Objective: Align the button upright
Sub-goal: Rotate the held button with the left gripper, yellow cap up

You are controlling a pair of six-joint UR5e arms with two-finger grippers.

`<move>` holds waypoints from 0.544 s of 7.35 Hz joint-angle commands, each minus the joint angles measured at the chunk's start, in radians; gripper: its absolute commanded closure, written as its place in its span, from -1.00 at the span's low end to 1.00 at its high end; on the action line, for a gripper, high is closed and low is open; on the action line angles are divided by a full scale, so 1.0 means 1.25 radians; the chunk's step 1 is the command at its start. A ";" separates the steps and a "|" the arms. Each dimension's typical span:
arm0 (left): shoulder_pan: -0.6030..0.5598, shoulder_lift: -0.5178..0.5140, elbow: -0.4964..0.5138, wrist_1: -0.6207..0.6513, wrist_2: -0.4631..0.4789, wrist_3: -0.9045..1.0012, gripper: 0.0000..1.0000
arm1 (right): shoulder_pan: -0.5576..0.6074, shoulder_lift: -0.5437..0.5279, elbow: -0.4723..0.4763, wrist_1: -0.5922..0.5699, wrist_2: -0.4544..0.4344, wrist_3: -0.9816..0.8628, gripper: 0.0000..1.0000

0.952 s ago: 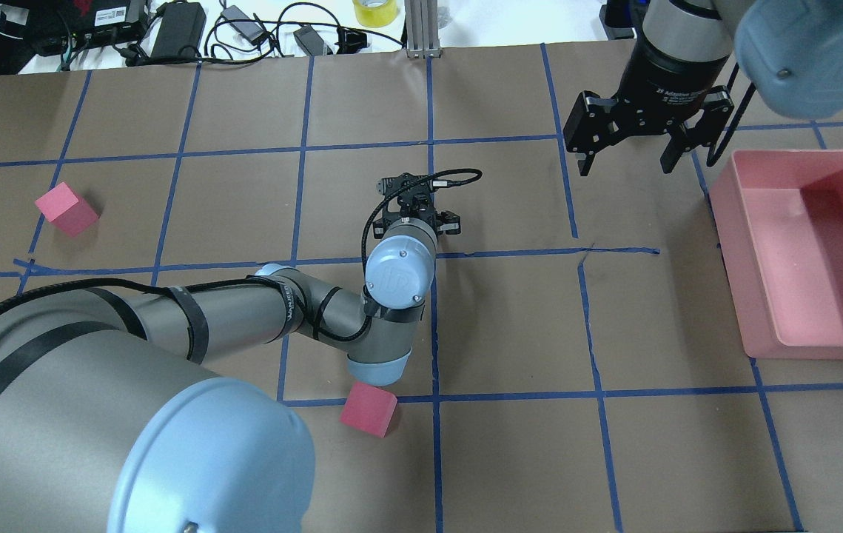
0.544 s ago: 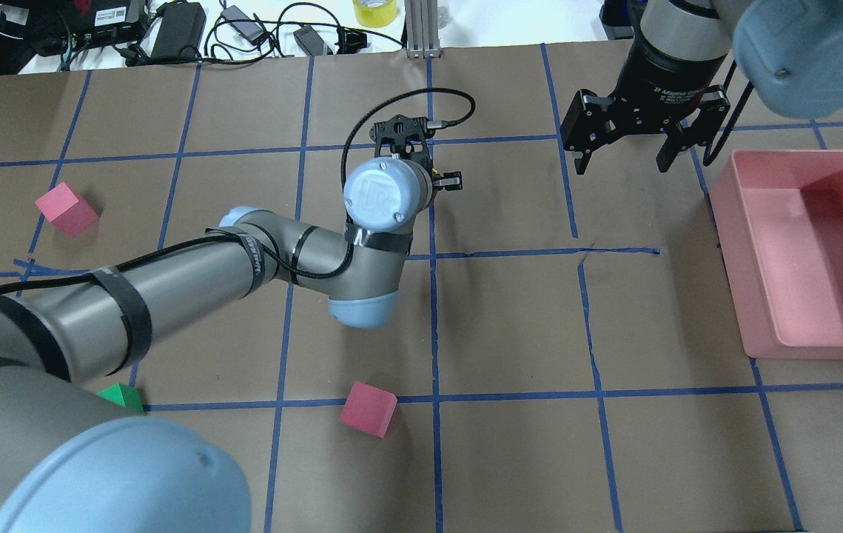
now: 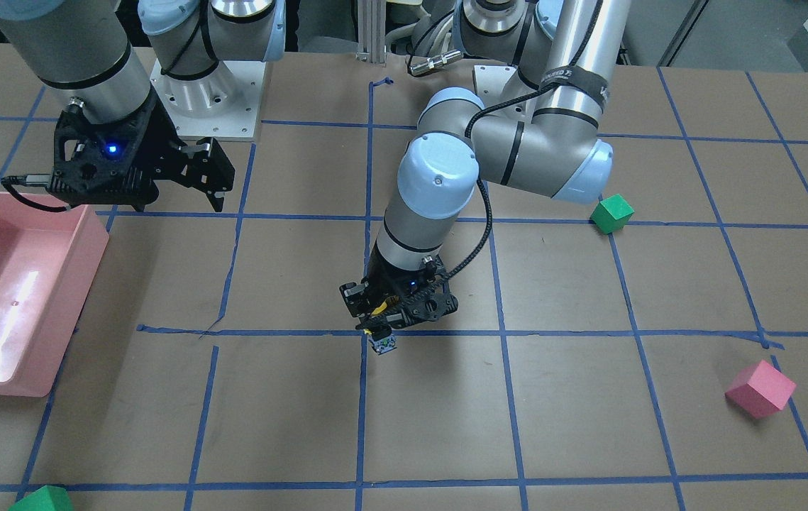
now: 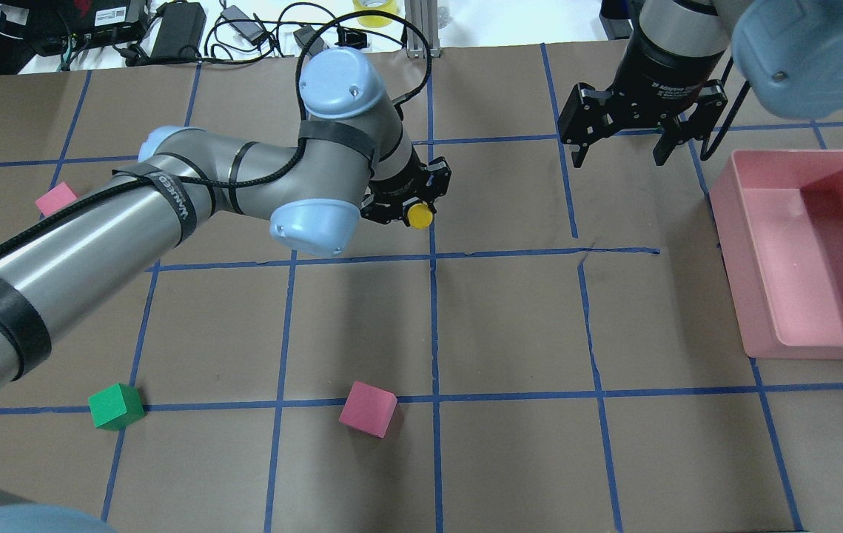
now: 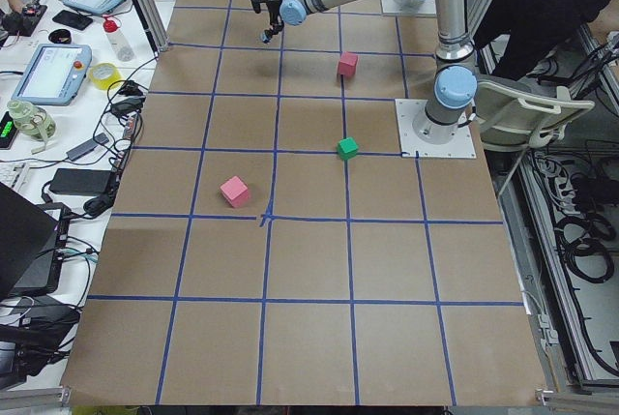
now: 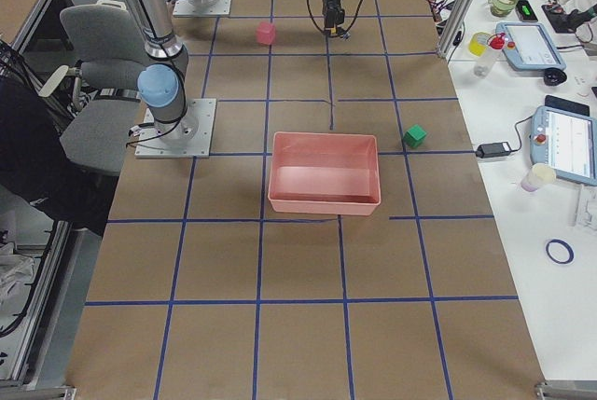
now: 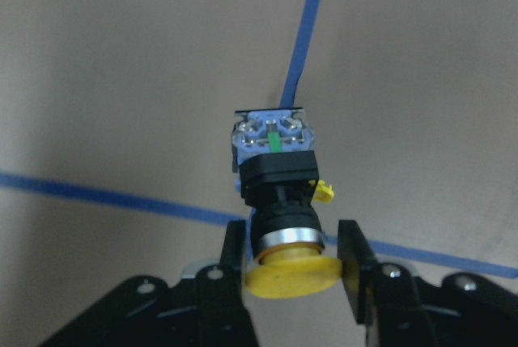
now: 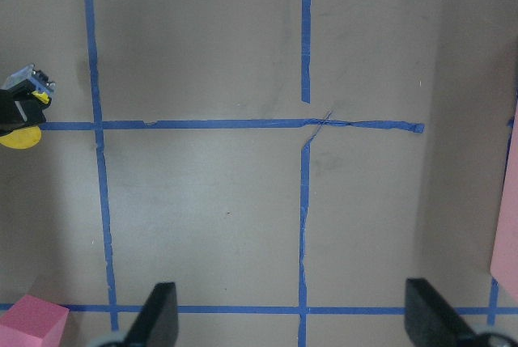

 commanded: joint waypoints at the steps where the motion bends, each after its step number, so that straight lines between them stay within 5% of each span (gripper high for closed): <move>1: 0.041 -0.034 0.060 -0.150 -0.185 -0.160 1.00 | 0.000 0.000 0.004 -0.003 -0.002 0.002 -1.00; 3: 0.100 -0.076 0.061 -0.151 -0.372 -0.209 1.00 | -0.001 -0.001 0.008 -0.003 -0.002 0.007 -1.00; 4: 0.135 -0.085 0.050 -0.157 -0.407 -0.199 1.00 | -0.001 0.000 0.008 -0.004 -0.002 0.007 -1.00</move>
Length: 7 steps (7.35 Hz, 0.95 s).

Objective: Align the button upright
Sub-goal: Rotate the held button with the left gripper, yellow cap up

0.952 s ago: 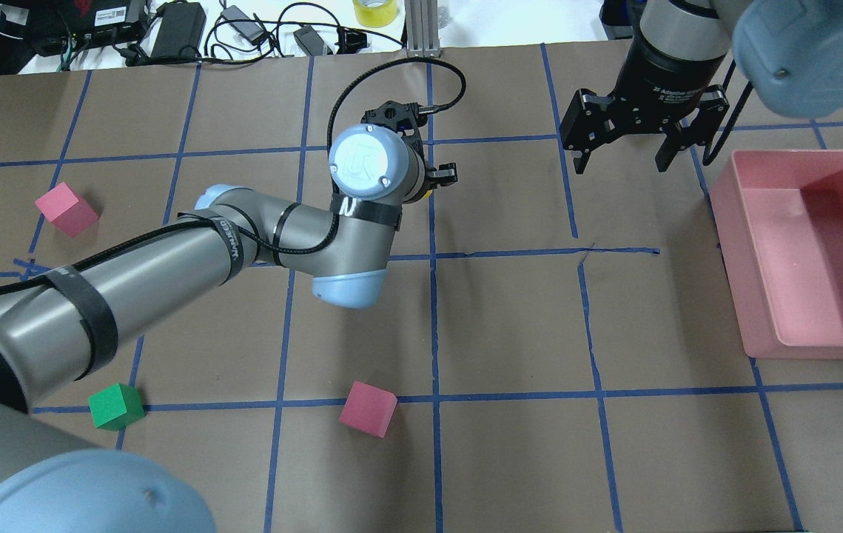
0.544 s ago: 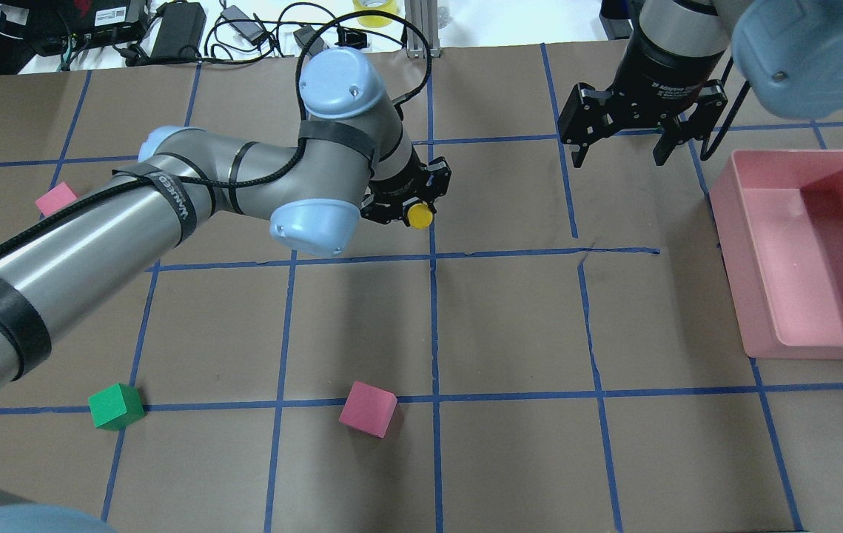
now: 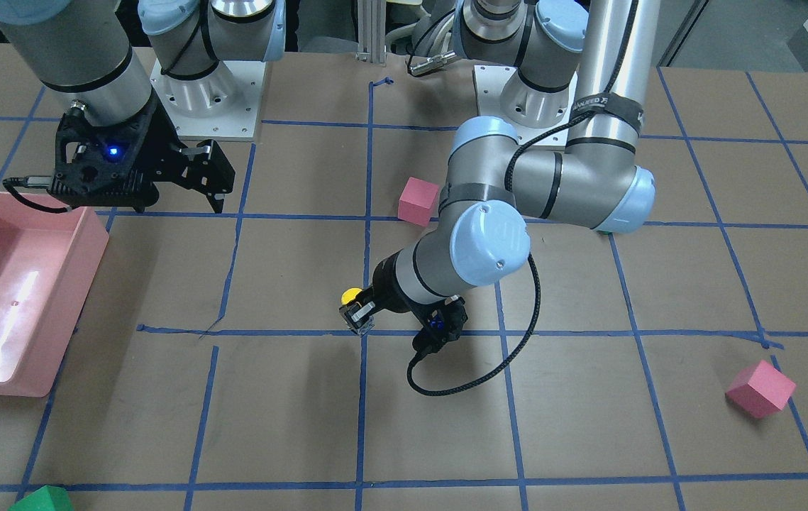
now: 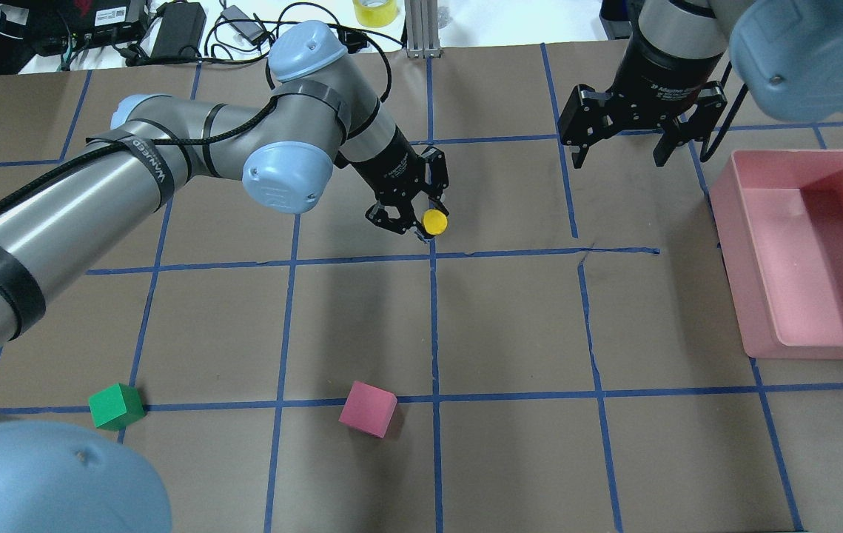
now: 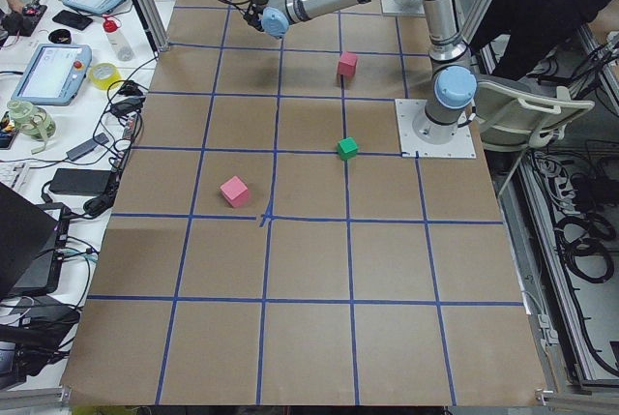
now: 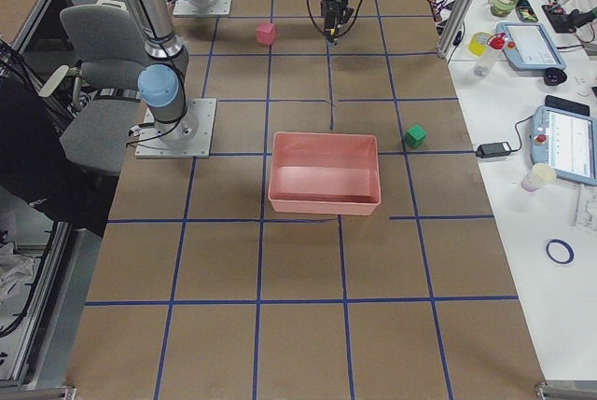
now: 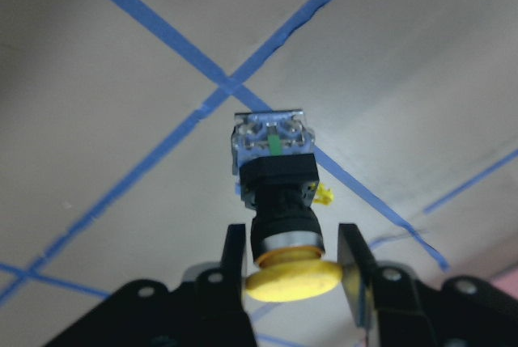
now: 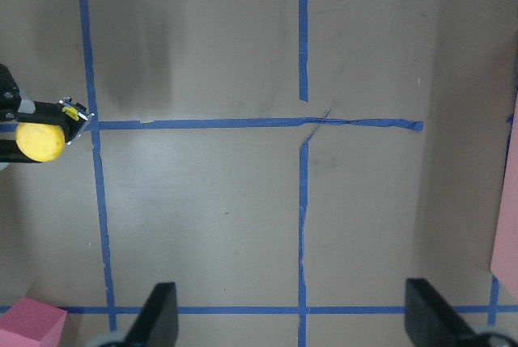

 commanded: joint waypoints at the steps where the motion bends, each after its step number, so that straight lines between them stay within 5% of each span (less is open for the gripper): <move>1: 0.045 -0.030 -0.022 -0.007 -0.078 0.011 1.00 | 0.001 0.000 0.001 0.000 0.000 -0.001 -1.00; 5: 0.046 -0.067 -0.031 -0.037 -0.121 0.057 1.00 | -0.002 -0.001 0.001 -0.018 0.002 -0.015 -1.00; 7: 0.046 -0.070 -0.033 -0.043 -0.123 0.059 0.84 | -0.002 0.000 0.002 -0.015 0.001 -0.020 -1.00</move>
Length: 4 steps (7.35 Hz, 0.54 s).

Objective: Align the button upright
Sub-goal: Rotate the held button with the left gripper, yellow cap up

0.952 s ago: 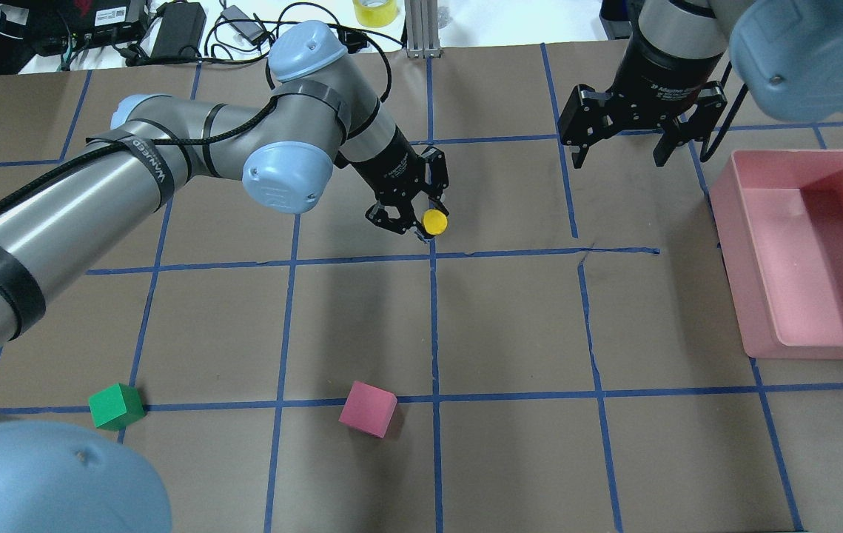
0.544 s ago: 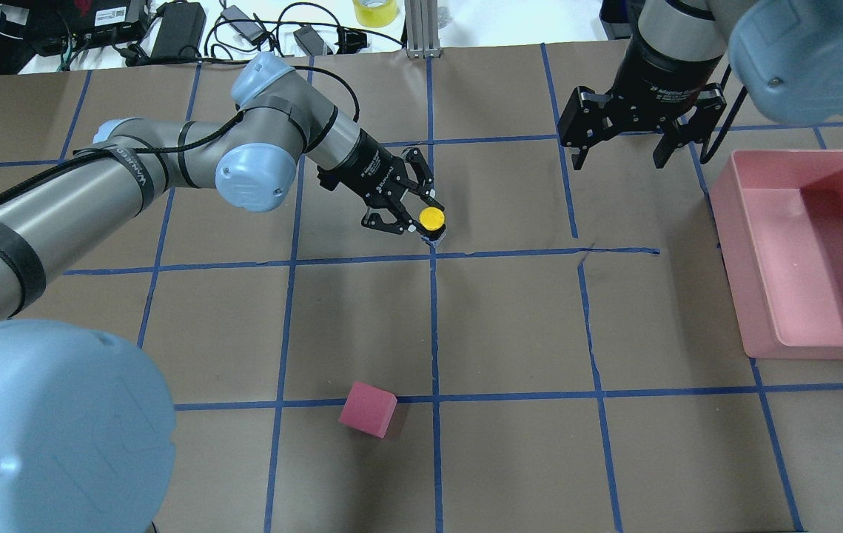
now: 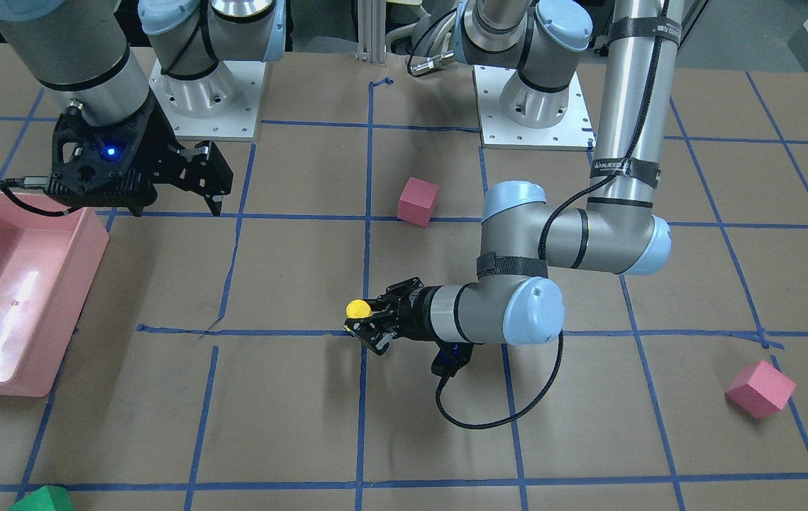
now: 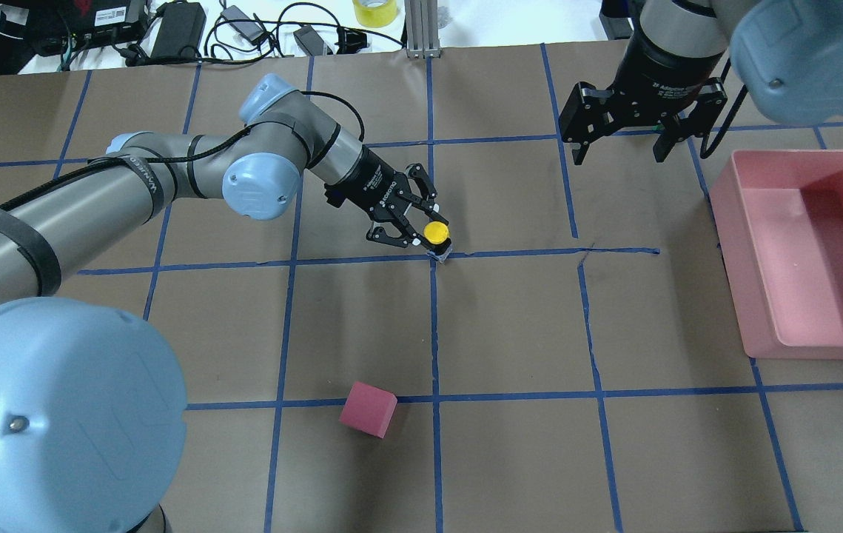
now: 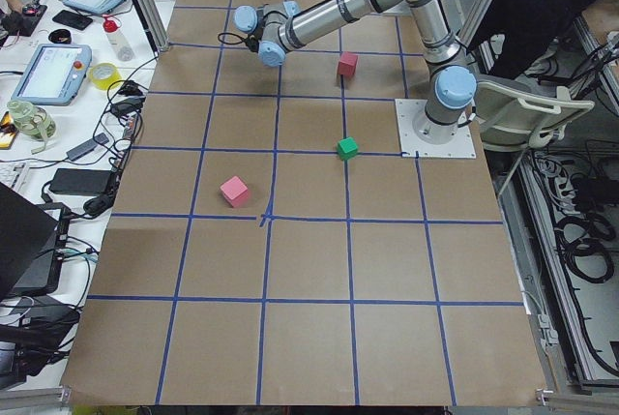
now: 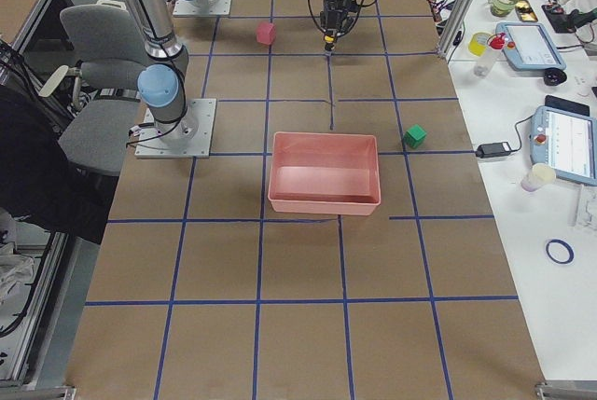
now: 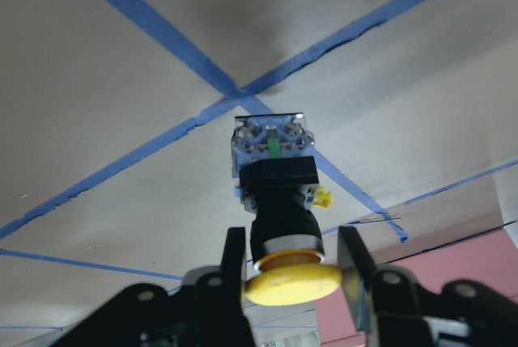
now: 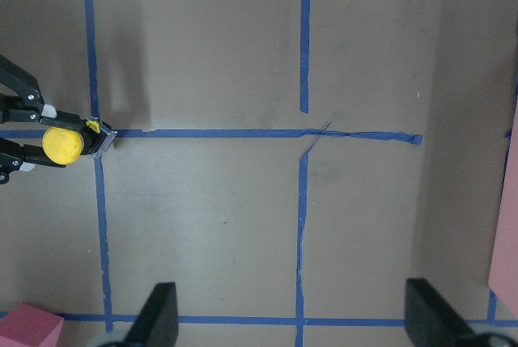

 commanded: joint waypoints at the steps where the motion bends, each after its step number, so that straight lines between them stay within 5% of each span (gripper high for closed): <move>1: 0.000 0.001 -0.003 0.008 0.007 0.012 -0.18 | 0.000 0.000 0.001 -0.001 0.001 -0.001 -1.00; 2: 0.000 0.001 -0.002 0.008 0.006 0.011 -0.99 | 0.000 0.000 0.000 -0.010 0.001 0.001 -1.00; 4: 0.000 0.012 0.007 0.008 0.010 0.011 -1.00 | 0.000 0.002 0.000 -0.010 0.001 0.000 -1.00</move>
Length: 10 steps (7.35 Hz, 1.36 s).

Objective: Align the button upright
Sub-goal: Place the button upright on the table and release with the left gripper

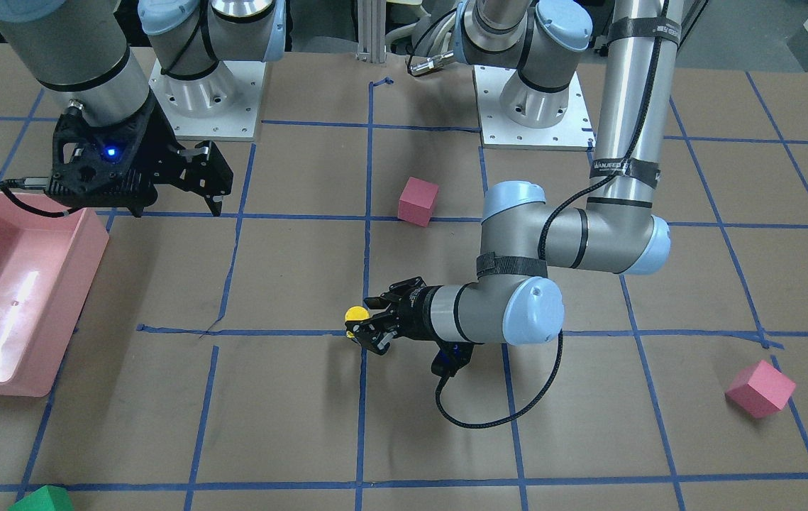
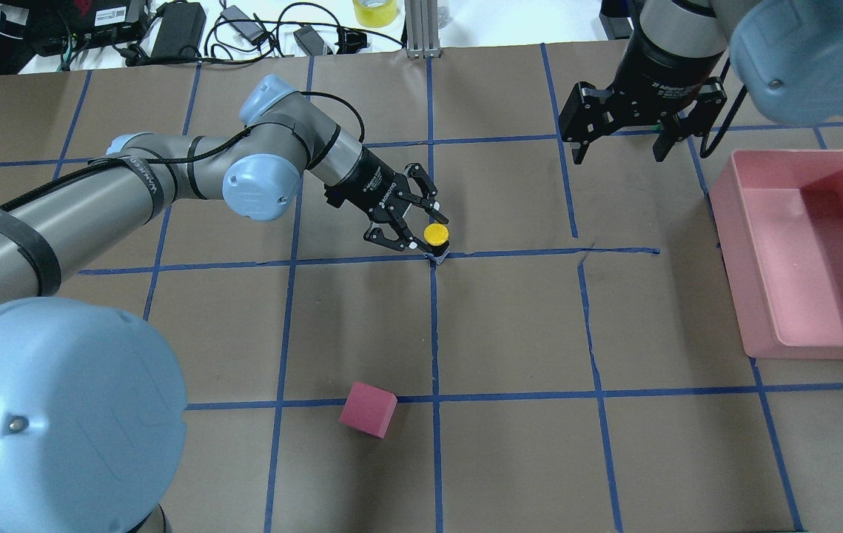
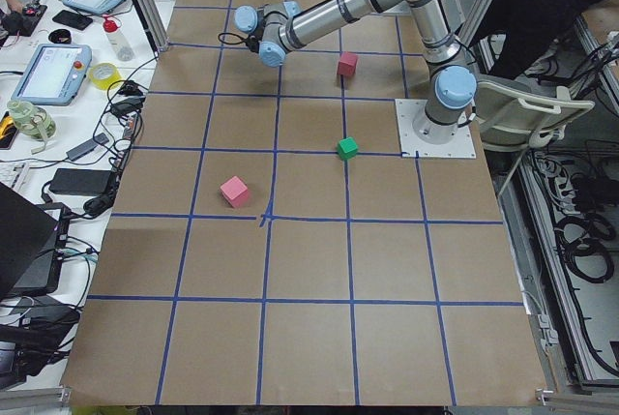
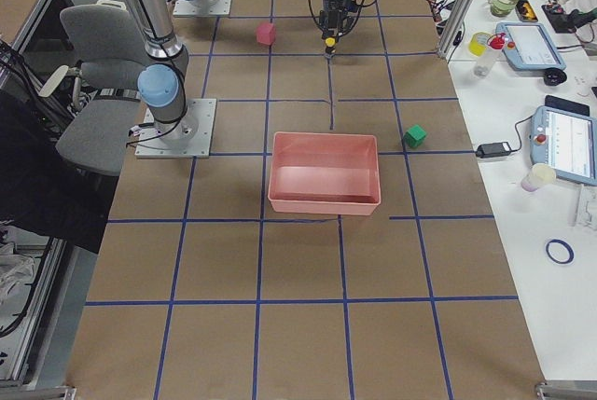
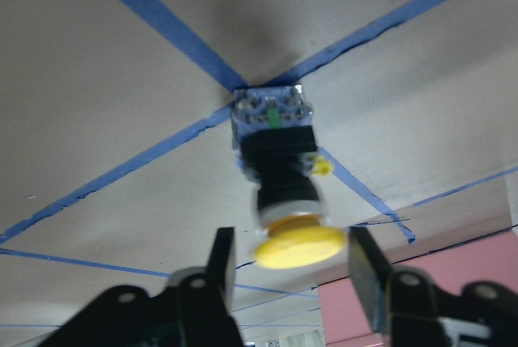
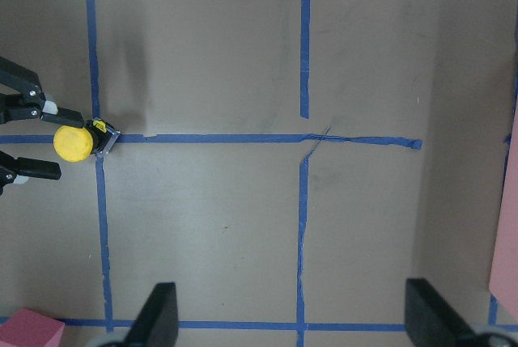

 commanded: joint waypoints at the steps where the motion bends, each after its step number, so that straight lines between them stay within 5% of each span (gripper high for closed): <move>1: 0.000 0.038 0.019 0.011 0.052 0.005 -1.00 | 0.000 0.001 0.000 0.001 0.000 -0.003 -1.00; 2: -0.011 0.079 0.053 0.002 0.177 0.019 -1.00 | 0.000 0.003 0.000 0.000 0.000 -0.003 -1.00; 4: -0.016 0.219 0.054 -0.117 0.211 0.055 -1.00 | -0.002 0.004 0.000 -0.001 0.001 -0.004 -1.00; 7: -0.010 0.379 0.054 -0.271 0.484 0.451 -1.00 | -0.004 0.005 0.000 -0.003 -0.001 -0.002 -1.00; 10: -0.004 0.474 0.045 -0.267 0.595 0.730 -1.00 | -0.006 0.012 0.004 -0.003 -0.006 -0.004 -1.00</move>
